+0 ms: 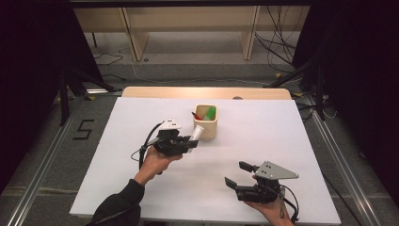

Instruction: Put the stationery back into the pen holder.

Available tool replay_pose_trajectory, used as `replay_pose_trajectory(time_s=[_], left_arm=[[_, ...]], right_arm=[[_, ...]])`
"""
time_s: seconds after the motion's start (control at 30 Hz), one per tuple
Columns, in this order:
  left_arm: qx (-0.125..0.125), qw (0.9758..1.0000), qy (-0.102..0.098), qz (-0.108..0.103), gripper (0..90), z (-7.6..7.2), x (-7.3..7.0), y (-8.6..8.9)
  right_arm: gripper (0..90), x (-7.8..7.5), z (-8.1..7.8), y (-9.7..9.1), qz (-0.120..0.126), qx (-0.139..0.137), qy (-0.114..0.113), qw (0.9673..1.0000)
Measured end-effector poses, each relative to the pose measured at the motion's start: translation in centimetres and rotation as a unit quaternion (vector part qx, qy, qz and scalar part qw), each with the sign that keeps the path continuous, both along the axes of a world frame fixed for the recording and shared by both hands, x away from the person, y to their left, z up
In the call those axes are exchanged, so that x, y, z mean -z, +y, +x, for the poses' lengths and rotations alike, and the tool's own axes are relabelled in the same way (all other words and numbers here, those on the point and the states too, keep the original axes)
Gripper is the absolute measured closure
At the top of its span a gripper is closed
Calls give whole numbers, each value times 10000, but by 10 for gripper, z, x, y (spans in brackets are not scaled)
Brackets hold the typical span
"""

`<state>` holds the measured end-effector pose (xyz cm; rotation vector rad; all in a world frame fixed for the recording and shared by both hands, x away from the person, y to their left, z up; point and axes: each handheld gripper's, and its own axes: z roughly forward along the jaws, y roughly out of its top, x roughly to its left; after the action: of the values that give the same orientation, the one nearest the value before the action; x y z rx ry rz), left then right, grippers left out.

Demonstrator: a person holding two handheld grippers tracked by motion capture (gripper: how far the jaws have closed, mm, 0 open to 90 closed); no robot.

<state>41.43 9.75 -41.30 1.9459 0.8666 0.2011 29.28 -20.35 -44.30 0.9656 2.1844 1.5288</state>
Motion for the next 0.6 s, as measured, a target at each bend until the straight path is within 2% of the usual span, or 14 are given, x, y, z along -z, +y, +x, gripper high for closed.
replay_pose_trajectory(time_s=[0.6], left_arm=[[-309, 9993, -86, -202, 703, 37, -21, -15]], right_arm=[[230, 0, 0, 0, 0, 22, -48, 10000]])
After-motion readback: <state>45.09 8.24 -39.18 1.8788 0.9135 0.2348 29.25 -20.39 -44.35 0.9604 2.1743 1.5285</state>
